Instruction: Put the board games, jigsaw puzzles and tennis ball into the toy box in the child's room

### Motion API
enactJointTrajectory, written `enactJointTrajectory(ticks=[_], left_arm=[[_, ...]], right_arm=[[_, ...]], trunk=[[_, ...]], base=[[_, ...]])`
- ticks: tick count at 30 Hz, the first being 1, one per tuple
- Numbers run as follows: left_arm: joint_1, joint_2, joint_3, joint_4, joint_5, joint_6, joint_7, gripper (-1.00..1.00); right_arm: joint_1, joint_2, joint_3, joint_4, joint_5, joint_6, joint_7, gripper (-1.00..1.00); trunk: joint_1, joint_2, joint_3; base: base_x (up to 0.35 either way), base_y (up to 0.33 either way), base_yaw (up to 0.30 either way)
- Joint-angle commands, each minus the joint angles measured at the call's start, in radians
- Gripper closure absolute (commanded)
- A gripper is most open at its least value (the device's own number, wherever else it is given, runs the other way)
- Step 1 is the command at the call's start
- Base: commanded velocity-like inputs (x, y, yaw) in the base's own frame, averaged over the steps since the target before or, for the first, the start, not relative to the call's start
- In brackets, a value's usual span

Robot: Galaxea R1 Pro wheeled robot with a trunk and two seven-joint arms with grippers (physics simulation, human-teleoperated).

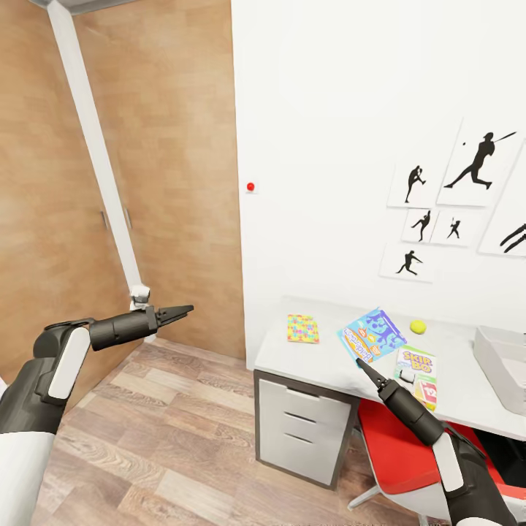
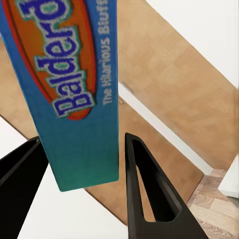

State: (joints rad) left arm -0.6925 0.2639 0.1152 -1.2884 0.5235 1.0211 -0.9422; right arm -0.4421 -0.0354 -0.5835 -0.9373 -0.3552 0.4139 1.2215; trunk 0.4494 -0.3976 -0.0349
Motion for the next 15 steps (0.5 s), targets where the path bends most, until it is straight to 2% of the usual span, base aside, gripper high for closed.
enactJointTrajectory(ticks=[1,9,15], left_arm=[[-0.001,0.000,0.001,0.000,-0.002,0.004,-0.004,-1.00],[-0.001,0.000,0.001,0.000,-0.002,0.004,-0.004,-1.00],[-0.001,0.000,0.000,0.000,-0.002,0.004,-0.004,-1.00]], right_arm=[[-0.001,0.000,-0.001,0.000,-0.004,0.010,0.003,1.00],[-0.001,0.000,-0.001,0.000,-0.004,0.008,0.004,1.00],[-0.001,0.000,-0.001,0.000,-0.004,0.008,0.004,1.00]], trunk=[[0.001,-0.002,-0.003],[0.001,-0.002,-0.004],[0.001,-0.002,-0.004]], base=[[0.000,0.007,-0.114],[0.000,0.002,-0.047],[0.000,0.015,-0.223]])
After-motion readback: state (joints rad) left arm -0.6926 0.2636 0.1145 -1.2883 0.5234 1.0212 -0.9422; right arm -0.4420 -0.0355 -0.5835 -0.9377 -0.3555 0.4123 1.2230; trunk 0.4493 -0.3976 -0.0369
